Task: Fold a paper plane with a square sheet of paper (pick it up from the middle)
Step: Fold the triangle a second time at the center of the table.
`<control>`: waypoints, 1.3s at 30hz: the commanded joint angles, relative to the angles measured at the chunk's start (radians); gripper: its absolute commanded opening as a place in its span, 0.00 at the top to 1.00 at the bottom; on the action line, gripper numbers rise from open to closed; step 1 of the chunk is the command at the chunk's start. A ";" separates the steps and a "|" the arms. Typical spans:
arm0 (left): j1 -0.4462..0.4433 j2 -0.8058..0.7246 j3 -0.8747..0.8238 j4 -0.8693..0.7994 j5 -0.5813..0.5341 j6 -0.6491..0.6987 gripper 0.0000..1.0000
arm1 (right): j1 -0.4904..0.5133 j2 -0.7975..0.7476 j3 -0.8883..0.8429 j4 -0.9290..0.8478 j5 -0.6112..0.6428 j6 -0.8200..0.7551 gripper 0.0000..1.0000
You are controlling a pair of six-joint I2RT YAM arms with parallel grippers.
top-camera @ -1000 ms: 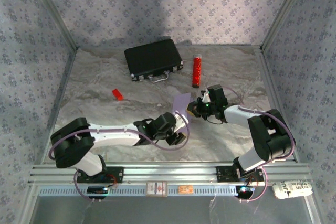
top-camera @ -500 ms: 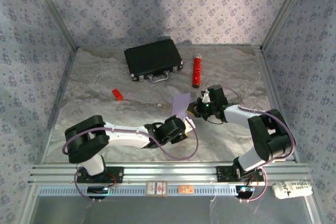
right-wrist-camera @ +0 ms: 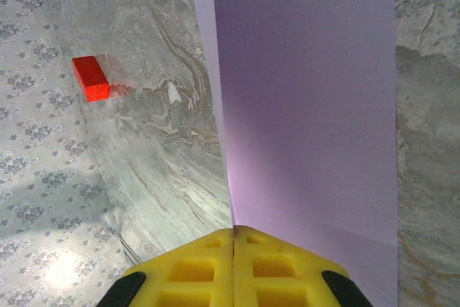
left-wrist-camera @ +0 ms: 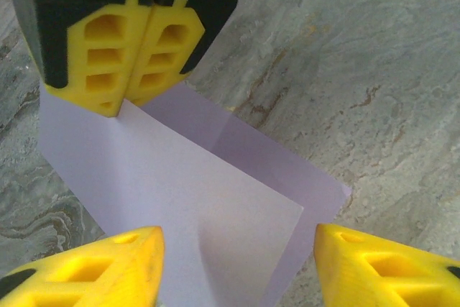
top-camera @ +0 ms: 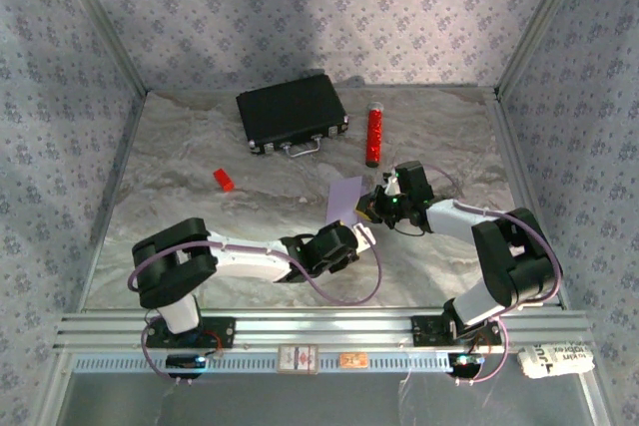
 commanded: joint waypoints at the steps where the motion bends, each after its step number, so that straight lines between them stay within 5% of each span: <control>1: -0.006 0.002 0.025 0.023 -0.012 0.006 0.48 | -0.009 -0.026 0.014 -0.028 -0.005 -0.020 0.93; 19: -0.007 -0.040 0.000 0.027 -0.011 -0.048 0.82 | -0.016 -0.032 0.004 -0.038 0.007 -0.024 0.91; 32: -0.006 -0.073 -0.004 0.001 0.020 -0.088 0.77 | -0.022 -0.038 0.001 -0.040 0.005 -0.028 0.93; 39: -0.007 -0.072 0.000 -0.013 0.048 -0.091 0.86 | -0.022 -0.039 -0.006 -0.038 0.010 -0.025 0.93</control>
